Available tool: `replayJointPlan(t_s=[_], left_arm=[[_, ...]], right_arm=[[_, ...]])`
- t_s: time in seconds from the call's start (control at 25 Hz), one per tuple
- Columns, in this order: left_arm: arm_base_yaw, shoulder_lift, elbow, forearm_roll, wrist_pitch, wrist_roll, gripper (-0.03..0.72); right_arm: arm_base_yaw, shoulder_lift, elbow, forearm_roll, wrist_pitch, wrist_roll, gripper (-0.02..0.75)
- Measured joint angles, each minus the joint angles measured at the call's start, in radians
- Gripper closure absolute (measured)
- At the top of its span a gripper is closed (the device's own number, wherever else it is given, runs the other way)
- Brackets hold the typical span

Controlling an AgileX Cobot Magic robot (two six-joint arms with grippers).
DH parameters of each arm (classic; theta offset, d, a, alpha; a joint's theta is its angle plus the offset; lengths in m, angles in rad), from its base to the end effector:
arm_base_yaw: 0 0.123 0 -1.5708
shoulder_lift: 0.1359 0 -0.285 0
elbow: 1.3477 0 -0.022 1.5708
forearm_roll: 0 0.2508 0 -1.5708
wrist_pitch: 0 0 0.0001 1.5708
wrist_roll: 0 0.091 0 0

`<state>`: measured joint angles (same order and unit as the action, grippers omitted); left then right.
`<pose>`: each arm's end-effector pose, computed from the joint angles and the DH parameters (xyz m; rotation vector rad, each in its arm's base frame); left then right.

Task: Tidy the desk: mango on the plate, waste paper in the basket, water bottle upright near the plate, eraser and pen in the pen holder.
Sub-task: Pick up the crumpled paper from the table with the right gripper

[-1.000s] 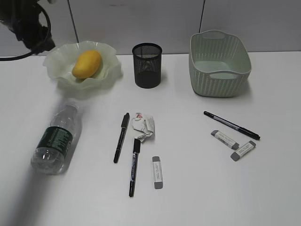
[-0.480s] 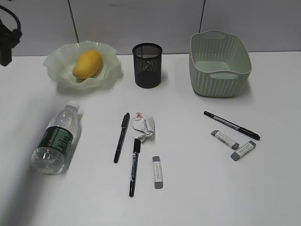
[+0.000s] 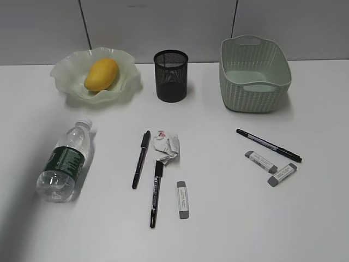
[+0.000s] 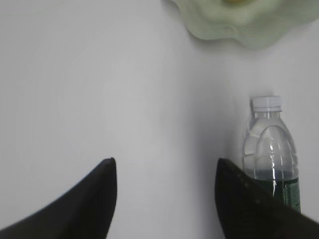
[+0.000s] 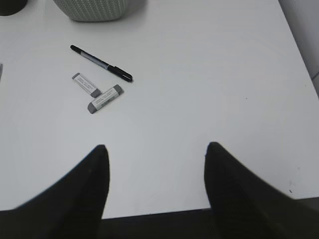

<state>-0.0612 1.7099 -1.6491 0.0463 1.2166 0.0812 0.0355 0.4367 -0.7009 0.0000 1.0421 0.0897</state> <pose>0.3608 -0.0181 0.3415 0.2070 2.7529 0.0695 0.0584 0.0021 0.3264 0.0613 2.2615 0.0666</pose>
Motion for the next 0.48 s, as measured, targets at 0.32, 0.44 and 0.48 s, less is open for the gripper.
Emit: replayJointPlan(t_s=[0.32,0.44,0.48], left_arm=[[0.000,-0.190,0.052,0.000,0.001,0.000,0.214],[0.000,-0.270,0.097,-0.025,0.001,0.000,0.214],[0.000,-0.294,0.121,-0.029,0.001,0.000,0.214]], right_arm=[[0.000,0.395,-0.233,0.021,0.024,0.004,0.154],[0.000,0.546,-0.328,0.036,0.080,-0.022,0.153],[0.000,0.593,-0.365,0.045,0.106,-0.038,0.153]])
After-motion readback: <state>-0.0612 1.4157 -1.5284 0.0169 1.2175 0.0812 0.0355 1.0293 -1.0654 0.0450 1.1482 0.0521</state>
